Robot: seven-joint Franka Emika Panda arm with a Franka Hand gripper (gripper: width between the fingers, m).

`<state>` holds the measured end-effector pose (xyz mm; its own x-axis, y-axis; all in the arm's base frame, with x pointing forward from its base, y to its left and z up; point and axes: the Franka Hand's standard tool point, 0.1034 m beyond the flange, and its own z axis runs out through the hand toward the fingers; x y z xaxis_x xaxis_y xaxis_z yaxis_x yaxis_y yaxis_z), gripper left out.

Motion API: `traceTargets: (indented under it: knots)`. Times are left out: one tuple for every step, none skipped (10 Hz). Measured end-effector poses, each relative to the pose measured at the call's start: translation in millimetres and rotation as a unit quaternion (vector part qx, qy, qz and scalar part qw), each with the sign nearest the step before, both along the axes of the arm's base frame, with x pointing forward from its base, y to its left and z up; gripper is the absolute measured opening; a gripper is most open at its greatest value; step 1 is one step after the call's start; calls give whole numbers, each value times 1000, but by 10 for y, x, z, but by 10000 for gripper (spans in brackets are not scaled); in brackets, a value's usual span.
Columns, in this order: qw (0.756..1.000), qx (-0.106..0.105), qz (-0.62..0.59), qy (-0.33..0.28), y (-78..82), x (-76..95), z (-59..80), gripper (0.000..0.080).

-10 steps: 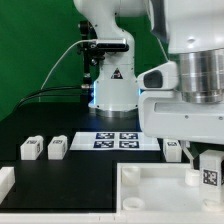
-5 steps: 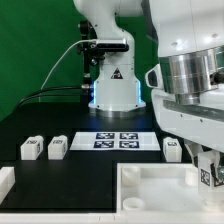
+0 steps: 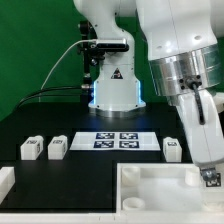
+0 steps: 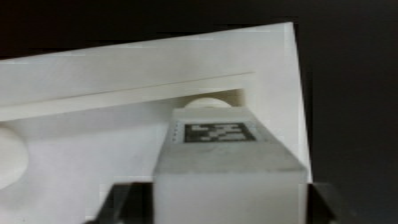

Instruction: Assemble one leg

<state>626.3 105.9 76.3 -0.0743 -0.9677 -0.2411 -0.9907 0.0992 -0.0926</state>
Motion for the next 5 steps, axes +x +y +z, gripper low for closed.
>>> traceTargets:
  knots:
    - [1000, -1, 10, -1, 26, -6, -2, 480]
    - [999, -3, 42, -7, 103, -13, 2, 614]
    - [991, -16, 127, -26, 139, -21, -8, 614]
    - [972, -36, 230, -42, 200, -42, -13, 639]
    - [944, -57, 320, -57, 270, -47, 4, 646]
